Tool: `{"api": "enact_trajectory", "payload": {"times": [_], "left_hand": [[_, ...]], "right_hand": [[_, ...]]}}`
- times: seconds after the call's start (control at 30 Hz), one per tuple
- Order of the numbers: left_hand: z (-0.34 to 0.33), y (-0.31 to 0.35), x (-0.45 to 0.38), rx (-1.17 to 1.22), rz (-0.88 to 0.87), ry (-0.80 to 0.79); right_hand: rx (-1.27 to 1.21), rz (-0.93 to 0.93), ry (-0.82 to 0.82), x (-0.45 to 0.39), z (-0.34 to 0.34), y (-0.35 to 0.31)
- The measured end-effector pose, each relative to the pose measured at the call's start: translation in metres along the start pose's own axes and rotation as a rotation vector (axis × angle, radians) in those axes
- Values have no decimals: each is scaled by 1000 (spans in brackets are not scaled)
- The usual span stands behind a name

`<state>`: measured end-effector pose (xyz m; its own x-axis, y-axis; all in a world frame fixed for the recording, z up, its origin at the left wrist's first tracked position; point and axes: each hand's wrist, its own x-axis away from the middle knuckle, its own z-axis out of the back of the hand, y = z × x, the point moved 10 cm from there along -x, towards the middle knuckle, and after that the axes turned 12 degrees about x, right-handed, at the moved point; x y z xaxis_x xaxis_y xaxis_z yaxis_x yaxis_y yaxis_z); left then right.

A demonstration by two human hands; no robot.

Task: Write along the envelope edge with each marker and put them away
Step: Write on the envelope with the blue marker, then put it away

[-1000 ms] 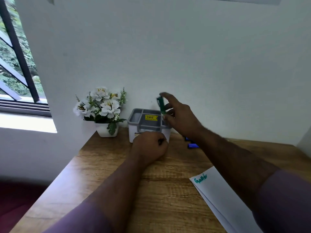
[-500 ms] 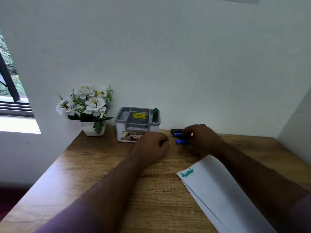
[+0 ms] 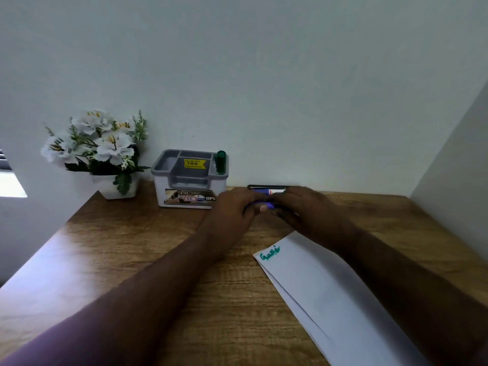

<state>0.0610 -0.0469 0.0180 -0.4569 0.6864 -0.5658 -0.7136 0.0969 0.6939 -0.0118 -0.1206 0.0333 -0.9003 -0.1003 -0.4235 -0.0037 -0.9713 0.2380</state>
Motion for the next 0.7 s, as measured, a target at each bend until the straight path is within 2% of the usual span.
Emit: {"api": "enact_trajectory", "payload": {"times": [0.17, 0.23, 0.3, 0.37, 0.5, 0.6, 0.63, 0.7], "left_hand": [[-12, 5, 2, -12, -13, -96], [-5, 0, 1, 20, 7, -71], [9, -14, -1, 108, 88, -3], [13, -29, -1, 160, 185, 8], [-19, -43, 6, 53, 288, -223], [-33, -39, 9, 51, 287, -337], [-34, -38, 9, 79, 296, -347], [-36, -38, 10, 70, 317, -372]], "right_hand": [[207, -175, 73, 25, 6, 8], [174, -284, 81, 31, 4, 25], [-13, -400, 76, 37, 2, 50], [-260, -395, 131, 38, 8, 58], [-792, -402, 222, 37, 21, 59], [-1038, -379, 255, 33, 27, 56], [-1184, -361, 220, 33, 24, 53], [-1600, -290, 49, 33, 14, 38]]}}
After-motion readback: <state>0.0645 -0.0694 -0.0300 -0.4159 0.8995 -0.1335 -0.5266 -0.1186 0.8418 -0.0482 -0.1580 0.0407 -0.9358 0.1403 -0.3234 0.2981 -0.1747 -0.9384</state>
